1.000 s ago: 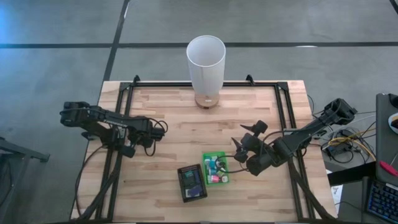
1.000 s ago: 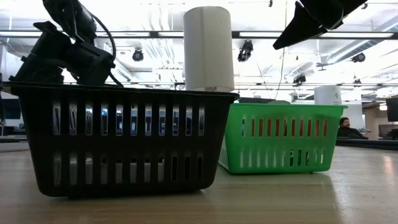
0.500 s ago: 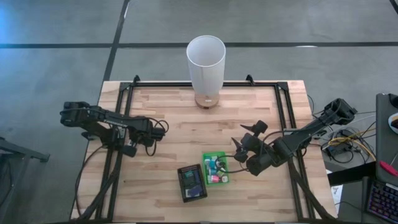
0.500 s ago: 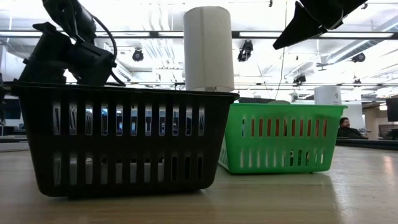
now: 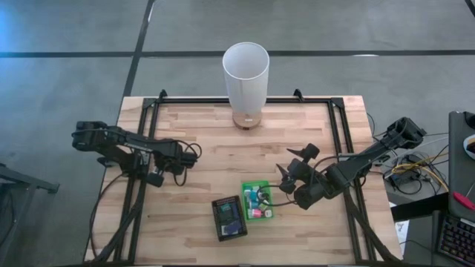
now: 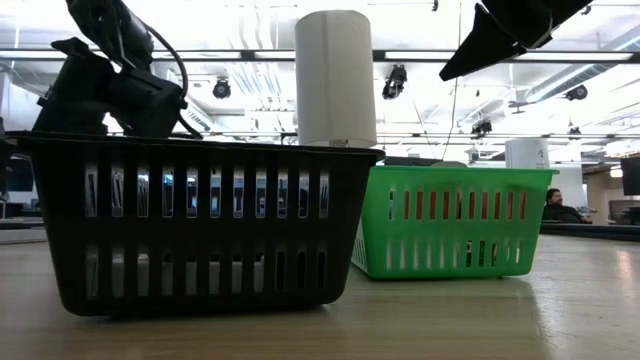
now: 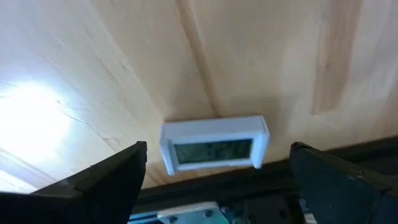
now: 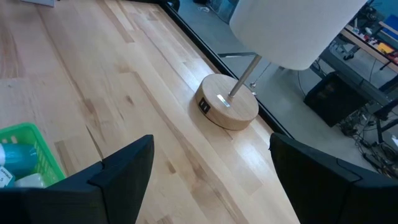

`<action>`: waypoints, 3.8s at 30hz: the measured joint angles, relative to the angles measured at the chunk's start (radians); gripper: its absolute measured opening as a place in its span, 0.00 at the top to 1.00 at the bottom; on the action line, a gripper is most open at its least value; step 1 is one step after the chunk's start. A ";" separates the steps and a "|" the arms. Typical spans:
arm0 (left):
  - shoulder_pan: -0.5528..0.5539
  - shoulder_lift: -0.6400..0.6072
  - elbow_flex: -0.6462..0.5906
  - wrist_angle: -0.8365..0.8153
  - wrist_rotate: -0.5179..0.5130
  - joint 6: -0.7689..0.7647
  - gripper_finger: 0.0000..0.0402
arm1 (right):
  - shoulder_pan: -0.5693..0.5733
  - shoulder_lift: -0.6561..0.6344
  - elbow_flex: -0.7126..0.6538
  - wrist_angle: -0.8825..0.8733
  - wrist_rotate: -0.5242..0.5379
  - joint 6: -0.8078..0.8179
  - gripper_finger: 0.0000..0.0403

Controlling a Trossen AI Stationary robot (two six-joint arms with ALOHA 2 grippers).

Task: Pick & Place Office items
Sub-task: Put the white digital clock into the black bin

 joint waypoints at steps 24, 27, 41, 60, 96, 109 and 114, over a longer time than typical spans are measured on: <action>-0.001 0.233 -0.004 0.016 -0.055 -0.015 0.02 | 0.000 0.000 -0.004 0.000 -0.002 0.000 0.22; -0.001 0.232 -0.005 0.021 -0.060 -0.016 0.02 | 0.000 0.000 -0.004 0.000 -0.002 0.000 0.22; 0.000 0.230 -0.006 0.047 -0.088 -0.019 0.02 | -0.001 0.000 -0.004 0.003 -0.008 0.000 0.22; 0.000 0.229 -0.004 0.065 -0.130 -0.018 0.29 | 0.000 0.000 -0.004 0.015 -0.008 -0.001 0.22; -0.200 0.175 0.963 0.063 -0.100 -0.515 0.29 | 0.002 -0.001 -0.004 0.019 -0.137 0.026 0.22; -0.617 0.188 0.961 0.395 -0.360 -0.832 0.29 | 0.002 -0.002 0.048 0.026 -0.299 0.060 0.22; -0.708 0.188 0.946 0.482 -0.527 -0.827 0.29 | 0.002 -0.002 0.085 0.027 -0.299 0.052 0.22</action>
